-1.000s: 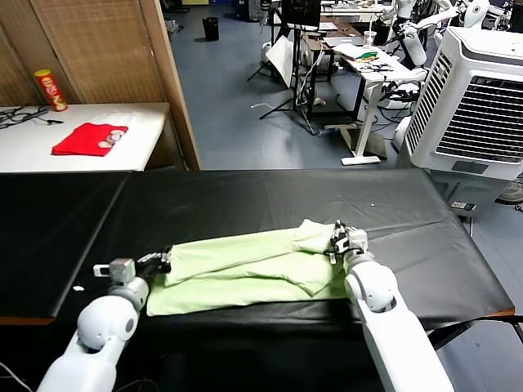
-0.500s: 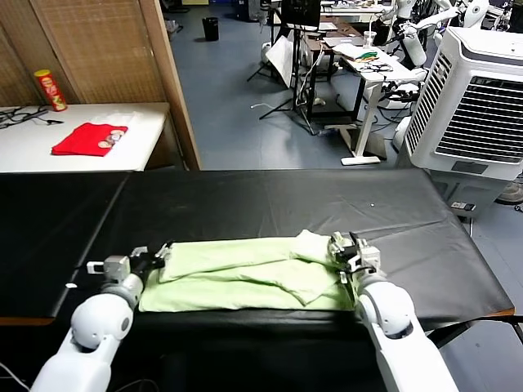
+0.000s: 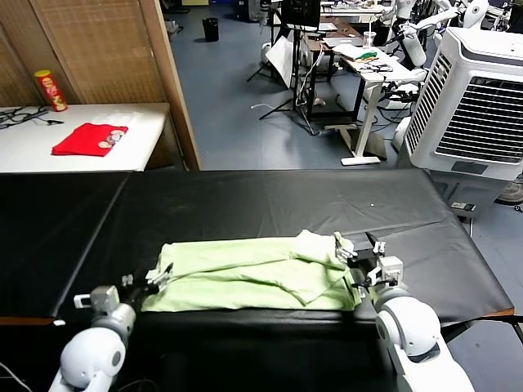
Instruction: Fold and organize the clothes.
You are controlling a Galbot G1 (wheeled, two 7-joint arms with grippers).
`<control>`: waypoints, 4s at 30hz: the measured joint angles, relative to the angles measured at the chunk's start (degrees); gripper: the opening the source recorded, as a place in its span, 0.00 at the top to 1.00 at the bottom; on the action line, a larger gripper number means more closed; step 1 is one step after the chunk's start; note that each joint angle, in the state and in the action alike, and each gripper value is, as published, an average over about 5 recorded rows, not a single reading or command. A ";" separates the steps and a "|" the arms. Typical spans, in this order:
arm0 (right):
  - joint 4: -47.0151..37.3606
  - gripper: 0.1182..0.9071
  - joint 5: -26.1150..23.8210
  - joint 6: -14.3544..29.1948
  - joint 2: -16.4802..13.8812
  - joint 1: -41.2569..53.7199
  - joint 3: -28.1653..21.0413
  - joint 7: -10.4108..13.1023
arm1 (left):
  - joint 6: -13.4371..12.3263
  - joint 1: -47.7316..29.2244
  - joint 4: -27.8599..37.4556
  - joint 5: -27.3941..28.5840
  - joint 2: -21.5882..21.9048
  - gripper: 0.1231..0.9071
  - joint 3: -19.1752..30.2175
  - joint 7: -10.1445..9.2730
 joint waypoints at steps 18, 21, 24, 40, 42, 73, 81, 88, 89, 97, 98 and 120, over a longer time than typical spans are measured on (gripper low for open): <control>-0.26 0.14 -1.18 1.04 0.73 0.34 -0.16 -0.95 | -1.40 -0.07 -0.83 8.83 -2.32 0.94 1.72 2.10; -0.01 0.14 -1.15 1.02 0.69 0.28 0.18 -0.95 | -3.36 -0.32 0.10 14.39 -0.16 0.94 0.92 3.05; 0.11 0.14 -1.15 1.02 0.76 0.04 0.41 -0.95 | -4.90 -0.08 1.42 18.99 3.61 0.94 -0.69 3.48; 1.00 0.14 -3.95 1.28 2.47 -2.20 1.43 -0.98 | 0.63 -0.46 -5.80 8.39 13.13 0.94 -1.39 -1.88; 1.09 0.14 -4.30 1.51 2.67 -2.77 2.07 -1.05 | 2.44 -1.12 -8.40 4.93 11.16 0.94 1.18 -3.27; 0.66 0.14 -7.04 2.19 4.37 -5.02 2.82 -2.18 | 3.41 -8.20 -8.95 -1.50 -9.98 0.94 21.35 -5.22; 1.35 0.14 -5.28 2.21 4.06 -4.54 1.42 -3.70 | 3.02 -6.77 -9.40 -3.53 -11.92 0.60 21.41 -4.58; 2.46 0.14 2.19 1.34 2.83 -2.58 -1.79 -7.31 | 0.68 -5.55 -11.16 -8.36 -12.61 0.18 18.83 -3.16; 2.28 0.14 2.52 1.42 2.71 -2.03 -2.63 -7.95 | 0.06 -5.28 -11.31 -7.72 -12.26 0.17 18.17 -2.71; -3.21 0.14 -5.42 4.35 3.71 4.27 -12.09 -10.57 | -2.83 -2.32 -9.93 -1.91 -6.45 0.14 10.77 -0.36; -4.14 0.14 -7.39 4.64 3.85 4.67 -13.24 -10.49 | -2.93 -2.11 -9.62 -1.74 -5.85 0.14 9.80 -0.24; -1.11 0.14 -9.83 7.41 3.45 0.73 -13.39 -6.28 | -3.19 -4.80 2.71 -20.66 -2.68 0.14 0.73 4.53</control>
